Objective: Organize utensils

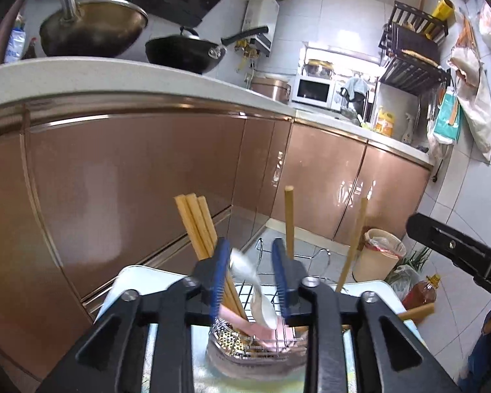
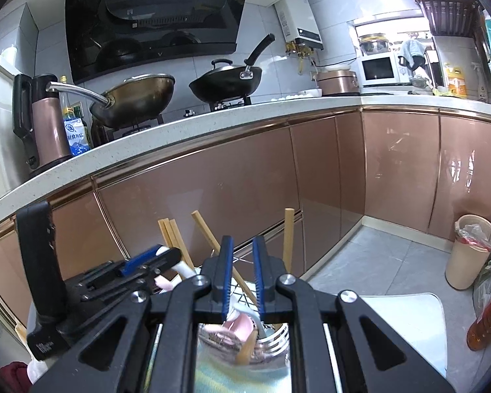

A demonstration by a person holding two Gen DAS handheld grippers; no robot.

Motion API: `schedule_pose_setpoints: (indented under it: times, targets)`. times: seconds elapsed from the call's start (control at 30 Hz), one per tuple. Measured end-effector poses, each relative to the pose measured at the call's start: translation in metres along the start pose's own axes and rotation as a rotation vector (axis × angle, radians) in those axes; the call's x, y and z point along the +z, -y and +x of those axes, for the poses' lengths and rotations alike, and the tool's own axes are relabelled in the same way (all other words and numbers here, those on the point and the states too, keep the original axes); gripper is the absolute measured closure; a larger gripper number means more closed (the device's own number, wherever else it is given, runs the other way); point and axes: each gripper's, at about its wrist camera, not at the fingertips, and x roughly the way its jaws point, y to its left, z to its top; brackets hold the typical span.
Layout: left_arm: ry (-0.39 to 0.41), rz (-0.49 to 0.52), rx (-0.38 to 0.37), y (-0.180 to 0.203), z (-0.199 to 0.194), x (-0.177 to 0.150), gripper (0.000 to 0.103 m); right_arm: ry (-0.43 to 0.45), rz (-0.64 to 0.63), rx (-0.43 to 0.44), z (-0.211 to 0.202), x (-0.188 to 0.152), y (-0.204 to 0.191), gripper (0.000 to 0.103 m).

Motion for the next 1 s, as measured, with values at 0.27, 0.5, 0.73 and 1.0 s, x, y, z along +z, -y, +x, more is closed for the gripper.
schedule_pose_setpoints:
  times: [0.27,0.5,0.73,1.0]
  targets:
    - [0.028,-0.002,0.007,0.002,-0.068,0.000,0.057,-0.006,0.006,-0.038,-0.057,-0.015,-0.008,0.087]
    - [0.002,0.016,0.022,0.014,-0.126,-0.020,0.048,-0.033,-0.001,-0.062,-0.106,-0.040,-0.018,0.083]
    - [-0.003,0.024,0.071,0.023,-0.179,-0.045,0.038,-0.036,-0.033,-0.104,-0.159,-0.066,-0.031,0.076]
    - [-0.001,0.044,0.132,0.033,-0.218,-0.064,0.029,-0.040,-0.086,-0.164,-0.199,-0.097,-0.050,0.066]
